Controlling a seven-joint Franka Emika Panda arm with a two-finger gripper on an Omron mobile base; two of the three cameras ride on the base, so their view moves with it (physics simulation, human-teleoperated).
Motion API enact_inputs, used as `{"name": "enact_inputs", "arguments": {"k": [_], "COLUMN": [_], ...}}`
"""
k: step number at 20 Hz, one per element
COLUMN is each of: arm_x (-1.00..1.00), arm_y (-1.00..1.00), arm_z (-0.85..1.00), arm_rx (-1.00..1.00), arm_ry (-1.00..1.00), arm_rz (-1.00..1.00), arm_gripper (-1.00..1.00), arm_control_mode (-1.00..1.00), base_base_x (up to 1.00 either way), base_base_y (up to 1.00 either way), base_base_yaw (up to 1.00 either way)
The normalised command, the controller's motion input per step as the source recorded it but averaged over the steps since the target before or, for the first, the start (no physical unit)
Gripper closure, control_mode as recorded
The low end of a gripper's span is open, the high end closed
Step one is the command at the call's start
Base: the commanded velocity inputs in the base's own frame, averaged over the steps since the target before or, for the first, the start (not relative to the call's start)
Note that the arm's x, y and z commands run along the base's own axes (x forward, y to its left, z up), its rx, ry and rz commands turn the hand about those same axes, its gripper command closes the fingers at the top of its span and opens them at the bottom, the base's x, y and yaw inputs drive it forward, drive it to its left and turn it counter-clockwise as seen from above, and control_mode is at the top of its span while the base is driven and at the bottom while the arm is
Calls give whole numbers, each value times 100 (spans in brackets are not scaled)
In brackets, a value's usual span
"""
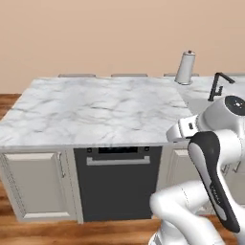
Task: Place one of the steaks on the plate and the other in the bowl. Then place the bowl in the fridge.
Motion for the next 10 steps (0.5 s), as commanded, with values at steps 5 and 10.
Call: {"name": "enact_inputs", "arguments": {"k": [5, 10], "arm_x": [0, 0], "arm_y": [0, 0], "arm_z": [0, 0], "arm_rx": [0, 0], "arm_ry": [0, 0], "arm_rz": [0, 0], "arm_gripper": [-100, -100], "arm_control_mode": [100, 100], "base_base_x": [17, 17], "base_base_y": [-65, -73], "base_base_yaw": [-60, -58]}}
